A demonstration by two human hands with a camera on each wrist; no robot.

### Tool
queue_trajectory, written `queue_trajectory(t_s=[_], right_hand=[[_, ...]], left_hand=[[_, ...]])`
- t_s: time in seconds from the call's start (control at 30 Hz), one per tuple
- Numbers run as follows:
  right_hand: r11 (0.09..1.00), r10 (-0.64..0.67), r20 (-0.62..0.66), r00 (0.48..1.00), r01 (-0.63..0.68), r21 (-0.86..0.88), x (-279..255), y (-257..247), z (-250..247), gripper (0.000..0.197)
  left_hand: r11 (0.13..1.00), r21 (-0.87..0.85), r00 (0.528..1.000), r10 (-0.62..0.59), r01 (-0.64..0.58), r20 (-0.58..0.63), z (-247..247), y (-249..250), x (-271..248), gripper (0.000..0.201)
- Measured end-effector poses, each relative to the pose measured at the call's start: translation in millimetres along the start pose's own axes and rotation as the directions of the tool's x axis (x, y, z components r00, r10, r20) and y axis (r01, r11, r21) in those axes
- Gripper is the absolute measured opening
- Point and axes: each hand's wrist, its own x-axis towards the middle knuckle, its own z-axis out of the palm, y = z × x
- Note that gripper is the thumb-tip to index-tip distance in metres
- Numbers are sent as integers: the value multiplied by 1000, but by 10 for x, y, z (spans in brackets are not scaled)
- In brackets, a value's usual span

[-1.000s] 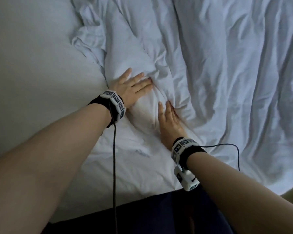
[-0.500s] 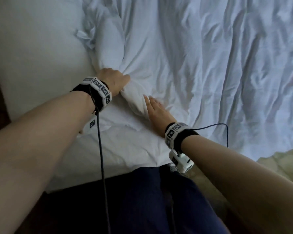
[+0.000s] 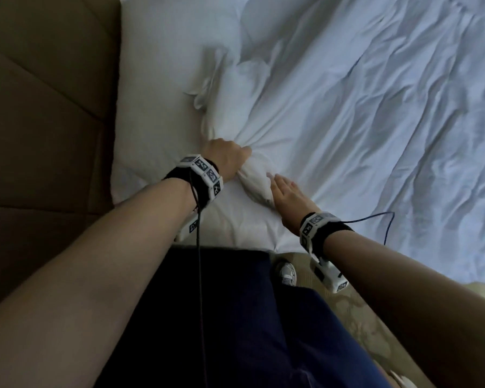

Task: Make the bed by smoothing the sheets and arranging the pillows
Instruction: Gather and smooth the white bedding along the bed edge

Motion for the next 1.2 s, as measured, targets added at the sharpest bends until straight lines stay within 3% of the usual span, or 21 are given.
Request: queue_trajectory(t_s=[0.1,0.23,0.33,0.43,0.53,0.63,0.7,0.83,0.93,1.0,1.07,1.2], right_hand=[[999,43,44,998,-42,-9,-75,18,46,101],[983,159,82,984,-165,83,34,-83,-21,101],[957,202,47,978,-207,202,358,-266,-168,99],[881,286,-3,958,-262,394,903,-549,-314,101],[722,512,-74,856,-383,576,1483,-753,-431,108],[542,697,-7,717,-521,659,1962,-679,-553,125],[502,731,31,682,-567,653,2115,-553,-625,132],[523,636,159,755,-573,631,2221,-367,-494,135],[519,613,222,758,-598,610,2242,-281,-349,116],[530,635,212,743,-618,580,2264,-264,-315,91],[574,648,159,745,-615,541,2265,-276,-340,71],[671,591,103,800,-559,486,2238,-377,-557,60]], left_hand=[[997,-61,998,52,-49,39,214,1,-101,41],[972,-12,966,230,-233,-121,421,-259,-83,48],[966,161,979,200,-204,38,383,-635,14,62],[957,235,983,182,-172,-22,302,-1053,281,69],[944,254,974,225,-210,-33,193,-1423,665,73],[888,370,945,320,-272,-74,83,-1684,1171,68],[813,462,912,410,-354,-22,10,-1679,1489,72],[615,557,806,561,-558,188,43,-1595,2026,69],[531,544,739,607,-650,292,96,-1487,2195,55],[593,449,741,586,-668,328,85,-1434,2170,39],[682,361,771,544,-636,330,38,-1444,2085,30],[765,330,832,486,-553,268,-73,-1699,1800,31]])
